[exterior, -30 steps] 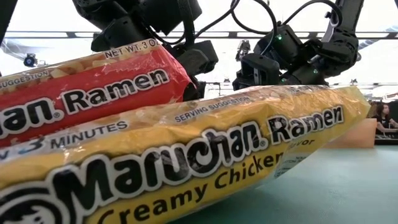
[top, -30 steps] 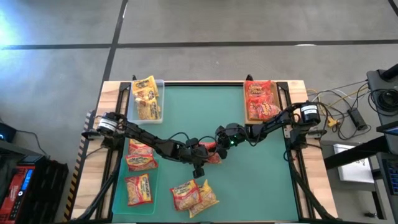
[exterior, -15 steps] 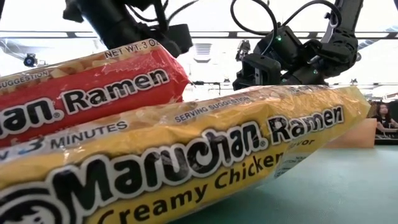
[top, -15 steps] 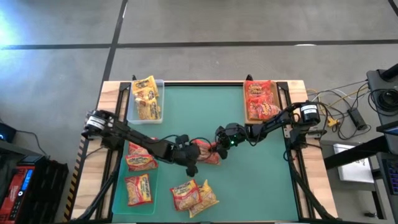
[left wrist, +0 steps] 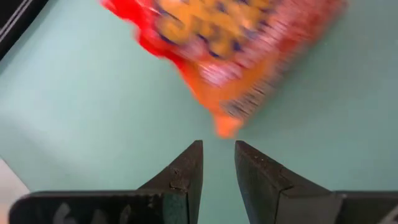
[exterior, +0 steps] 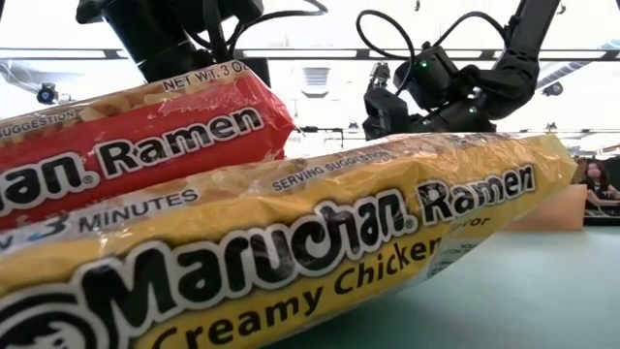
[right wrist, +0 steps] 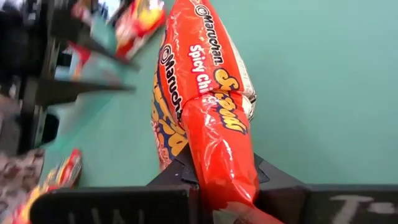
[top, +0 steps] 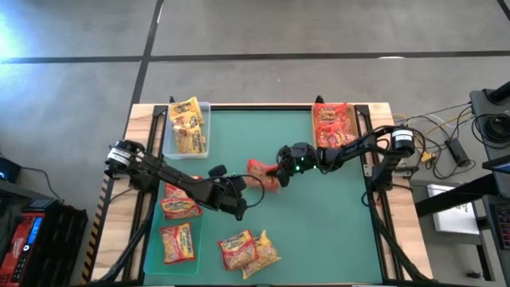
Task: Sort Maruchan noodles
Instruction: Put the orange noodle pack into the orange bin
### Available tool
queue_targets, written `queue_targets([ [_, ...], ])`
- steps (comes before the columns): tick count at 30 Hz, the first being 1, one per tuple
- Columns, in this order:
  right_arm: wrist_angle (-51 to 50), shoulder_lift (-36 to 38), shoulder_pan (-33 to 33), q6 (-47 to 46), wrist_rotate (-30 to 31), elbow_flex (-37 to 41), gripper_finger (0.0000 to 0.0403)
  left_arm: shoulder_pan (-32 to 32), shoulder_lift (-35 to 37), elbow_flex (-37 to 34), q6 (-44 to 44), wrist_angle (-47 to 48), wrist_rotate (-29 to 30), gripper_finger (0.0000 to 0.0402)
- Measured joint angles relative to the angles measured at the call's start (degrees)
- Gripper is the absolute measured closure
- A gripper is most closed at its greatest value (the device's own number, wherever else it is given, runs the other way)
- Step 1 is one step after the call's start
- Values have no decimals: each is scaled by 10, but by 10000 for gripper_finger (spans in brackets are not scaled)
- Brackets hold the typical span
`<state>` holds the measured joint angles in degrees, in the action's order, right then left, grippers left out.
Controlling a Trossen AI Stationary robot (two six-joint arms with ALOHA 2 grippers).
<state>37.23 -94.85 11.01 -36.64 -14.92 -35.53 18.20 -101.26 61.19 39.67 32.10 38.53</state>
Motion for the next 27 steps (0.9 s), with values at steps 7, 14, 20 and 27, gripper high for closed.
queue_targets([
  [7,-22,29,74,8,7,-16,376,1,0,0,9,-2,5,325],
  [14,-148,52,131,68,66,-70,378,1,0,-6,0,-3,15,325],
  [20,-287,72,174,120,90,-150,378,2,0,-21,-1,-5,17,325],
  [27,-558,108,211,195,173,-278,378,1,0,-53,29,-4,16,325],
])
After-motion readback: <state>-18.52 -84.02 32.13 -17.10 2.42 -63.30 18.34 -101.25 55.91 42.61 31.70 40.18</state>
